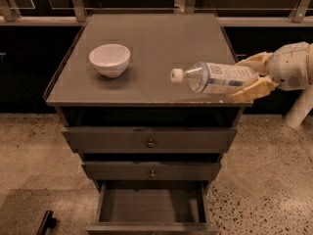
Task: Place blue plastic bottle into bottom drawer
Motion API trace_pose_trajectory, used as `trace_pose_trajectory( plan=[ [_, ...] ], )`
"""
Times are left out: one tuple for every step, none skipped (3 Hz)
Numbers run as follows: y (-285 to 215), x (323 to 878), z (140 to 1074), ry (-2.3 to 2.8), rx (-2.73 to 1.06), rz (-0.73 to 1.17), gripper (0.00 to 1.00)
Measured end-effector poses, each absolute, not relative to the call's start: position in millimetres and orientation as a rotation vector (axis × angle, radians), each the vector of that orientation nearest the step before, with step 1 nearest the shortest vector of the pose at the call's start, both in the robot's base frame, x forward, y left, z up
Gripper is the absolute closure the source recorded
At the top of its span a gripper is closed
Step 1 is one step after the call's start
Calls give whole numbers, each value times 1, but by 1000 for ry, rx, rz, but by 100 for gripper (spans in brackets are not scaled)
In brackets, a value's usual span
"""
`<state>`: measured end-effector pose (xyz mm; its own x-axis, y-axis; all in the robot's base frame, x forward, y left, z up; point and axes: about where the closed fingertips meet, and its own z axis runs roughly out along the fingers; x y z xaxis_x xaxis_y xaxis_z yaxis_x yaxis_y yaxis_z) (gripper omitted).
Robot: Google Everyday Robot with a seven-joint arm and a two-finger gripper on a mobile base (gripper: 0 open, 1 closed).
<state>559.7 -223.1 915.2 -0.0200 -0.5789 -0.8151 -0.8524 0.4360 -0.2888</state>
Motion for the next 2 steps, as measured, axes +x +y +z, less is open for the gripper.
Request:
trace_pose_trajectory(
  plan=[
    [-220, 544, 886, 1720, -1184, 389, 100],
    [-219, 519, 826, 1754, -1039, 447, 100]
  ],
)
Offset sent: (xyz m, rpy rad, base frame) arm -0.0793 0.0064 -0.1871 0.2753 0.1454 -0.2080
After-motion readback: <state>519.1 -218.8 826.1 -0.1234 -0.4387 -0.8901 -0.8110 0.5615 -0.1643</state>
